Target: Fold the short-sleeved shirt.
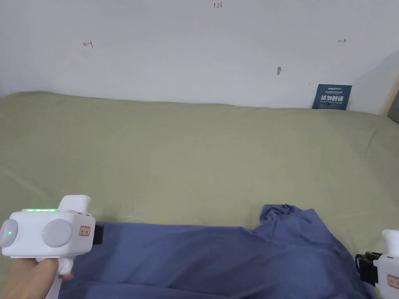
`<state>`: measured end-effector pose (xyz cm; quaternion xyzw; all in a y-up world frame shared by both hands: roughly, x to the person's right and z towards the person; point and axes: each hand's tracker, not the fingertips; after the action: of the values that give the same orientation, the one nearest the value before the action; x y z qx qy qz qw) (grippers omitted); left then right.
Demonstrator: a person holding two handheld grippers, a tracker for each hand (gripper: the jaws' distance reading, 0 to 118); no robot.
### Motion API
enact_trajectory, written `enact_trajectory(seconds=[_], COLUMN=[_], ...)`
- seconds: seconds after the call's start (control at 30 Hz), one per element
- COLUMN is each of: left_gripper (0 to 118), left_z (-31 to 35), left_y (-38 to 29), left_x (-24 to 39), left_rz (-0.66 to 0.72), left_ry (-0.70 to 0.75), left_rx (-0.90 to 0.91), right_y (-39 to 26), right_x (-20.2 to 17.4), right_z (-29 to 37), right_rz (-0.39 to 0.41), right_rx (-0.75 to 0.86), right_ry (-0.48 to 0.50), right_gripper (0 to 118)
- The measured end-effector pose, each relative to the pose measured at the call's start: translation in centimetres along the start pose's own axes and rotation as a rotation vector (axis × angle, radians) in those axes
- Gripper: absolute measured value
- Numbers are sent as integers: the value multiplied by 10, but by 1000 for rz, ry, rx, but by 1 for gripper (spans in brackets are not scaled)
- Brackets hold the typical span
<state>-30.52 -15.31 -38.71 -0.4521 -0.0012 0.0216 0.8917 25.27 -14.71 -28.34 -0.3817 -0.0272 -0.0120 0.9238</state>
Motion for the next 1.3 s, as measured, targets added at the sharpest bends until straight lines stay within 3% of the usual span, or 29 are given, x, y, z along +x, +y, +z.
enact_trajectory(seconds=[0.03, 0.07, 0.13, 0.17, 0.2, 0.37, 0.4, 0.43, 0.47, 0.5, 0.53, 0.57, 0.63, 0.67, 0.7, 0.73, 0.8, 0.87, 0.93, 0.97, 1.0, 1.03, 1.1, 1.17, 1.3], left_gripper=[5, 13, 94, 114, 115, 113, 104, 85, 74, 54, 24, 7, 7, 7, 7, 7, 7, 7, 7, 7, 7, 7, 7, 7, 7], left_z=[-12, -25, -46, -58, -66, -84, -82, -79, -75, -71, -67, -65, -62, -62, -64, -64, -65, -65, -64, -64, -64, -62, -56, -45, -11], left_y=[6, 11, 18, 18, 19, 15, 15, 14, 14, 14, 14, 16, 14, 13, 15, 15, 14, 15, 14, 14, 14, 13, 12, 12, 11], left_x=[3, 2, -2, -1, 0, 10, 11, 11, 12, 14, 16, 15, 19, 20, 18, 17, 16, 14, 15, 13, 13, 14, 12, 10, 1], left_rz=[-6, -2, 7, 30, 23, -17, -10, -10, -5, -7, -17, -29, -37, -41, -42, -37, -15, -9, -10, -12, -17, -22, -33, -46, -35], left_ry=[22, 55, 68, 103, 114, 116, 106, 100, 70, 72, 72, 50, 52, 40, 41, 41, 31, 26, 25, 24, 24, 22, 19, 14, -10], left_rx=[-16, -26, -47, -86, -91, -131, -126, -113, -96, -89, -76, -77, -68, -70, -72, -71, -77, -78, -78, -79, -79, -80, -76, -51, -11], right_y=[3, 6, 8, 9, 10, 16, 18, 21, 23, 26, 29, 32, 38, 41, 42, 38, 23, 8, 42, 41, 39, 35, 36, 38, 41], right_x=[1, 4, 10, 12, 15, 23, 23, 24, 24, 26, 27, 29, 31, 32, 33, 33, 37, 40, 37, 38, 40, 41, 41, 35, 36], right_z=[-9, -17, -31, -37, -43, -67, -71, -75, -78, -80, -83, -85, -91, -96, -103, -109, -113, -122, -134, -136, -134, -130, -118, -98, -56], right_rz=[7, 5, -10, -14, -13, -49, -47, -38, -25, -25, -25, -31, -31, -34, -34, -49, -10, -7, 2, -6, -15, -32, -31, -34, -48], right_rx=[-12, -18, -41, -51, -59, -99, -99, -105, -108, -108, -112, -117, -129, -146, -195, -231, -219, -229, -275, -298, -287, -262, -220, -183, -111], right_ry=[-11, -7, -3, 1, 6, 2, 1, -7, -19, -19, -18, -11, -14, -14, -4, 17, -24, -32, -39, -37, -27, -5, 19, -2, 46], right_gripper=[0, 0, 0, 0, 0, 0, 0, 0, 0, 0, 0, 7, 97, 117, 118, 118, 102, 103, 98, 84, 63, 58, 0, 0, 0])
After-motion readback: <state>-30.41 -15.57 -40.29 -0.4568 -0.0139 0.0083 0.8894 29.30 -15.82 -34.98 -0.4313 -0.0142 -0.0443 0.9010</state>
